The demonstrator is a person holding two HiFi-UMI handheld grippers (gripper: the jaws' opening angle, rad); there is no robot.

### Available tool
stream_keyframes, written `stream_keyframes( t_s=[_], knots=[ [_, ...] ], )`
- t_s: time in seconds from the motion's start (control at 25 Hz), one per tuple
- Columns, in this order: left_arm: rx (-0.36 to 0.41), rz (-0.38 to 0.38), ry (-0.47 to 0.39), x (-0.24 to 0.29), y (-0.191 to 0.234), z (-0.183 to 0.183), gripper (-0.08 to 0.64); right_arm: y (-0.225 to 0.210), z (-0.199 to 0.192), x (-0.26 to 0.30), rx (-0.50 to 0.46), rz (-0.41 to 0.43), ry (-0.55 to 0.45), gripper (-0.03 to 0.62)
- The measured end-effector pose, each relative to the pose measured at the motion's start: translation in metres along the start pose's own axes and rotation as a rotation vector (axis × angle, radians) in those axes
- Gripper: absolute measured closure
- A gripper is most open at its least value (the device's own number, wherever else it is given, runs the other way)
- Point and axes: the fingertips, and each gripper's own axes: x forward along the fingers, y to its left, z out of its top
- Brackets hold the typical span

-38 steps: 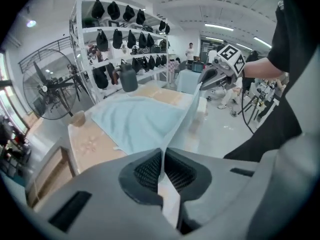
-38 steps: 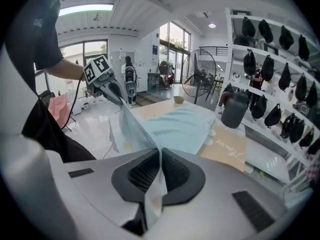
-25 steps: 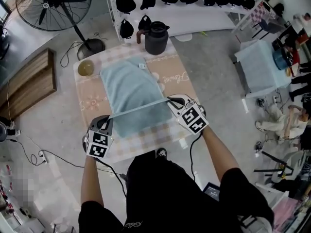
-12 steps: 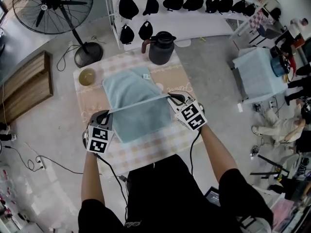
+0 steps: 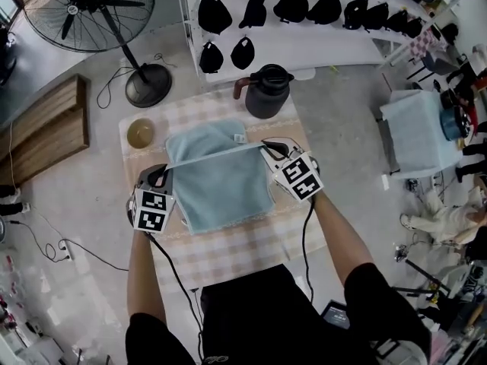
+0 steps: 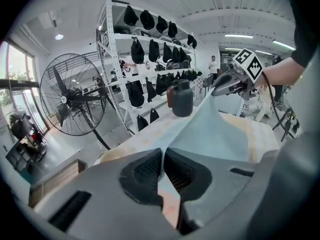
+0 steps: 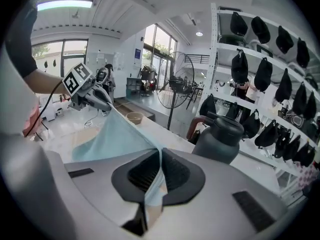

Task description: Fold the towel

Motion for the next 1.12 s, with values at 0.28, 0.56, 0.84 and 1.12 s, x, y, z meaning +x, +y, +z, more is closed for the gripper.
stream_keyframes(
  t_s=[0.28, 0.56, 0.84, 1.12],
  knots=[
    [-0.032, 0.018, 0.057, 0.054, 0.038, 0.0, 0.545, -0.034, -0.003, 0.059, 0.035, 0.05, 0.016, 0.575],
    [-0.092, 0.044, 0.119, 0.089, 0.065, -0.003, 0.545, -0.058, -0.01, 0.111, 0.11, 0.052, 0.039, 0.574],
    [-0.127, 0.067, 0.149, 0.12, 0.076, -0.021, 0.541, -0.063, -0.026, 0.138, 0.139, 0.037, 0.068, 0.57],
    [-0.218, 0.059, 0.14, 0.091, 0.06, -0.048, 0.34, -0.062, -0.055, 0.114, 0.229, 0.062, 0.065, 0.419]
  ],
)
